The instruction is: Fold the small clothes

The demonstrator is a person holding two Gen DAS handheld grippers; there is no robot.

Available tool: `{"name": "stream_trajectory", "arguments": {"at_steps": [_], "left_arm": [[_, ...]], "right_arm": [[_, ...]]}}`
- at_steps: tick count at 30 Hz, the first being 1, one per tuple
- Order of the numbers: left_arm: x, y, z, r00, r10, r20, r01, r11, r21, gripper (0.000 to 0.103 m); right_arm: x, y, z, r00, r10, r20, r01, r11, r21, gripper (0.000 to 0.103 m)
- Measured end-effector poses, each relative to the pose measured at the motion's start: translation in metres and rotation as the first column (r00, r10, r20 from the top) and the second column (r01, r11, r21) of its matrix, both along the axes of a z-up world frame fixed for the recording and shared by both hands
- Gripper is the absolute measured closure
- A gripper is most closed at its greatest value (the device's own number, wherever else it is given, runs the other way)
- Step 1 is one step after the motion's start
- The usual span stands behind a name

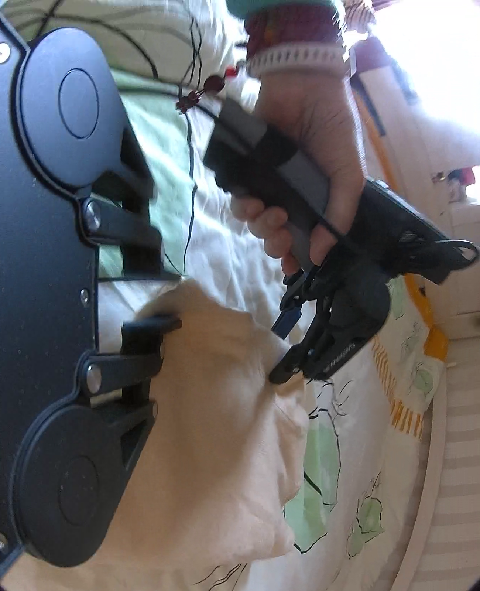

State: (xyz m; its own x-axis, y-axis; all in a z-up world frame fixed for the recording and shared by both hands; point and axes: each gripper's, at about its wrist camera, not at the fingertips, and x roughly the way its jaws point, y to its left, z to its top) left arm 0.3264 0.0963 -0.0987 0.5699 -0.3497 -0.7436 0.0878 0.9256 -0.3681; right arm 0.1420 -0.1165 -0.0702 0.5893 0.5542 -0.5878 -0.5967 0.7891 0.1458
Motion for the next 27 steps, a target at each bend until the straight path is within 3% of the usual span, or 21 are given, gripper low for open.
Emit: {"name": "stream_trajectory", "arguments": {"at_steps": [1,3,8,10,14,18,19,22,27], "left_arm": [[-0.002,0.002,0.006,0.999,0.027,0.02,-0.028,0.999,0.025,0.065],[-0.01,0.003,0.021,0.995,0.058,0.076,-0.063,0.996,0.063,0.065],[-0.045,-0.013,0.053,0.979,-0.035,0.2,0.021,0.997,0.072,0.06],[-0.06,-0.023,0.055,0.973,-0.087,0.216,0.076,0.995,0.058,0.06],[-0.088,-0.036,0.036,0.963,-0.193,0.187,0.181,0.98,0.076,0.059],[-0.1,-0.03,-0.003,0.983,-0.166,0.074,0.153,0.975,0.161,0.059],[-0.101,-0.024,-0.012,0.986,-0.158,0.048,0.149,0.978,0.145,0.058],[-0.108,-0.011,-0.017,0.99,-0.126,0.066,0.12,0.989,0.087,0.056],[-0.106,-0.017,-0.016,0.99,-0.127,0.064,0.12,0.986,0.115,0.053]], "right_arm": [[-0.003,-0.006,0.003,1.0,0.004,0.004,-0.004,1.0,0.017,0.046],[-0.009,-0.018,0.009,0.999,-0.024,0.025,0.023,0.999,0.038,0.039],[-0.015,-0.052,0.022,0.982,-0.174,0.067,0.167,0.981,0.101,0.034],[-0.007,-0.062,0.019,0.975,-0.218,0.032,0.213,0.97,0.12,0.033],[0.008,-0.082,-0.004,0.951,-0.289,-0.113,0.303,0.943,0.134,0.033],[0.007,-0.097,-0.012,0.924,-0.321,-0.208,0.358,0.917,0.173,0.034],[0.007,-0.097,-0.006,0.923,-0.322,-0.212,0.358,0.919,0.165,0.034],[0.007,-0.098,0.017,0.936,-0.322,-0.141,0.346,0.916,0.201,0.032],[0.043,-0.096,0.036,0.939,-0.335,-0.073,0.342,0.909,0.236,0.025]]}}
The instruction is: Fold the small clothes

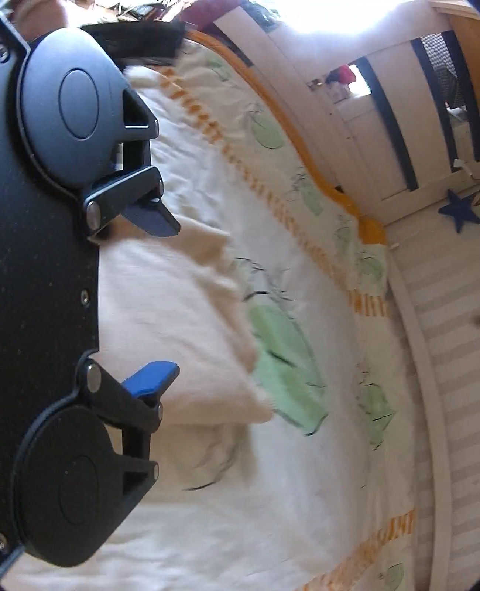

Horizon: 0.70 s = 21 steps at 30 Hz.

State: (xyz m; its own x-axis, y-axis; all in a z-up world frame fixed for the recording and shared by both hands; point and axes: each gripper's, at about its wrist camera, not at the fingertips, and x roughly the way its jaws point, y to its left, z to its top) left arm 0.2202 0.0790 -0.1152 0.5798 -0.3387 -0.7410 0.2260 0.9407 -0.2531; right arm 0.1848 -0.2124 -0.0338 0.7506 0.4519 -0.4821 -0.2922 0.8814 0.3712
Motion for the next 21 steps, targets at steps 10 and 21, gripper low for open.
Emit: {"name": "stream_trajectory", "arguments": {"at_steps": [10,21], "left_arm": [[0.003,-0.002,-0.002,1.0,0.011,-0.008,-0.011,1.0,-0.02,0.052],[0.006,0.007,0.008,0.998,0.06,-0.025,-0.061,0.997,-0.056,0.044]], "right_arm": [[0.087,0.02,-0.041,0.987,0.007,-0.162,-0.014,0.999,-0.042,0.026],[0.104,0.008,-0.021,0.988,-0.076,-0.133,0.06,0.991,-0.121,0.021]]}}
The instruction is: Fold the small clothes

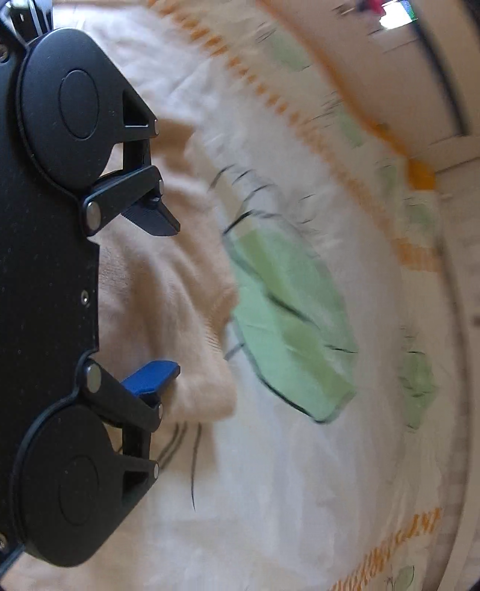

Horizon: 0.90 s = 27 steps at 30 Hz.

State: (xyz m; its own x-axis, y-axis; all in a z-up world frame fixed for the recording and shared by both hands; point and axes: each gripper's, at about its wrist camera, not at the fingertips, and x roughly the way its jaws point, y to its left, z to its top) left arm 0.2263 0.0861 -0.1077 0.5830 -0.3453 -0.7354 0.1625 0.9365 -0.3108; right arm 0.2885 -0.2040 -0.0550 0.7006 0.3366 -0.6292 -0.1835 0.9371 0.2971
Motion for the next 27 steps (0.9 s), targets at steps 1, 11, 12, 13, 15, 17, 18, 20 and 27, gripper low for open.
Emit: {"name": "stream_trajectory", "arguments": {"at_steps": [1,11,12,13,15,17,18,20,27], "left_arm": [[-0.002,0.004,0.004,1.0,0.028,0.014,-0.027,1.0,-0.015,0.04],[0.003,0.011,0.022,0.996,0.059,0.072,-0.052,0.994,-0.101,0.022],[0.007,0.007,0.018,0.997,0.045,0.057,-0.039,0.994,-0.098,0.022],[0.01,0.004,0.013,0.999,0.03,0.041,-0.026,0.995,-0.094,0.022],[0.016,-0.001,0.002,1.0,0.009,0.004,-0.009,0.996,-0.084,0.022],[0.023,-0.006,-0.009,1.0,-0.003,-0.026,0.001,0.997,-0.073,0.021],[0.025,-0.007,-0.011,1.0,-0.007,-0.019,0.005,0.997,-0.072,0.02],[0.033,-0.011,-0.012,1.0,-0.026,0.003,0.026,0.997,-0.079,0.019],[0.065,-0.015,-0.019,0.998,-0.051,-0.023,0.046,0.982,-0.185,0.02]], "right_arm": [[-0.01,-0.008,0.005,0.999,-0.008,0.032,0.007,1.0,0.025,0.011],[-0.081,-0.066,-0.018,0.998,0.04,-0.039,-0.032,0.984,0.173,0.0],[-0.08,-0.066,-0.02,0.997,0.055,-0.055,-0.043,0.979,0.199,0.0],[-0.081,-0.066,-0.024,0.995,0.072,-0.069,-0.054,0.971,0.232,0.0],[-0.079,-0.064,-0.032,0.99,0.093,-0.102,-0.058,0.951,0.305,0.0],[-0.076,-0.063,-0.039,0.988,0.102,-0.116,-0.053,0.93,0.365,0.0],[-0.074,-0.062,-0.041,0.988,0.107,-0.112,-0.056,0.923,0.381,0.0],[-0.069,-0.059,-0.042,0.985,0.132,-0.109,-0.078,0.913,0.4,0.0],[-0.054,-0.055,-0.047,0.979,0.173,-0.108,-0.106,0.884,0.455,0.0]]}}
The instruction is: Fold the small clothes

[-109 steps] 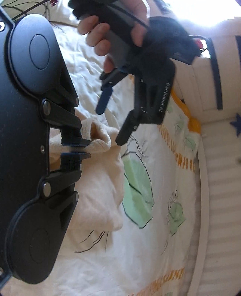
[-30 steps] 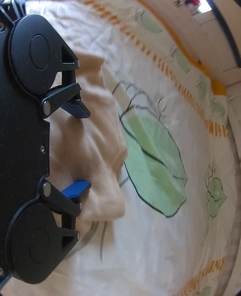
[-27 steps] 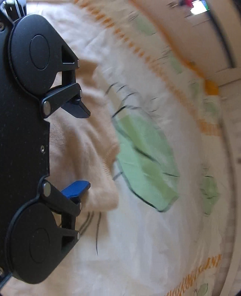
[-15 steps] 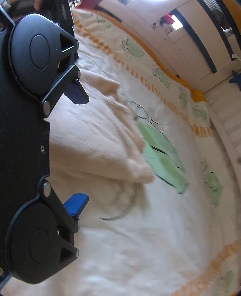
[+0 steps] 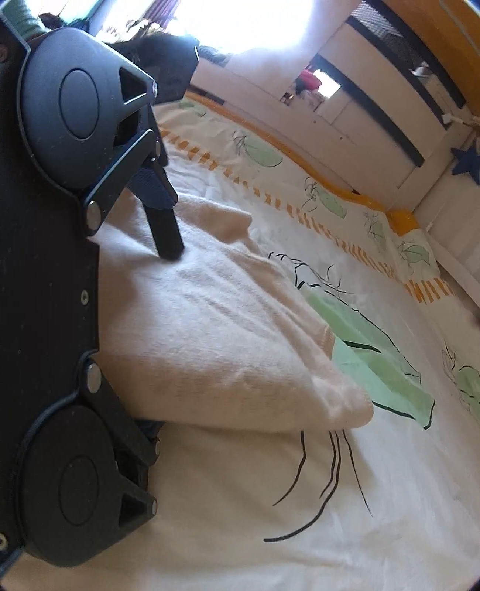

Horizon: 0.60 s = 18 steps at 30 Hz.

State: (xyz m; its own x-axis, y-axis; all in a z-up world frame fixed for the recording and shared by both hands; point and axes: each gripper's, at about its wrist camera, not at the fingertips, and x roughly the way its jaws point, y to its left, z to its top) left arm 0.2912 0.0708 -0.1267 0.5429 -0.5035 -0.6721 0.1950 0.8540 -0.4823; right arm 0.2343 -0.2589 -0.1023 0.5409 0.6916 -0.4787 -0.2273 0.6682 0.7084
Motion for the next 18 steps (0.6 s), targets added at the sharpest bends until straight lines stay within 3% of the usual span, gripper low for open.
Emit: {"name": "stream_trajectory", "arguments": {"at_steps": [2,3,4,6,9,18], "left_arm": [[0.004,0.003,0.001,0.999,0.019,-0.026,-0.019,0.999,-0.027,0.027],[0.004,0.005,0.001,0.999,0.03,-0.037,-0.032,0.999,-0.042,0.04],[0.004,0.007,0.0,0.998,0.033,-0.046,-0.036,0.997,-0.062,0.047],[0.002,0.011,-0.001,0.998,0.042,-0.052,-0.046,0.996,-0.078,0.062],[-0.002,0.008,0.004,0.999,0.027,-0.039,-0.029,0.997,-0.076,0.073],[-0.039,-0.012,0.027,0.989,-0.106,-0.101,0.097,0.991,-0.09,0.075]], "right_arm": [[-0.002,-0.004,0.0,1.0,0.0,-0.005,0.0,1.0,0.015,0.002],[-0.003,-0.005,0.0,1.0,-0.007,-0.008,0.008,1.0,0.005,0.012],[-0.006,-0.006,0.001,1.0,-0.022,-0.013,0.022,1.0,-0.016,0.033],[-0.01,-0.006,0.001,0.998,-0.061,-0.034,0.058,0.995,-0.079,0.054],[-0.018,-0.011,0.003,0.995,-0.088,-0.041,0.086,0.995,-0.054,0.06],[-0.084,-0.027,0.026,0.987,-0.131,-0.094,0.124,0.99,-0.074,0.062]]}}
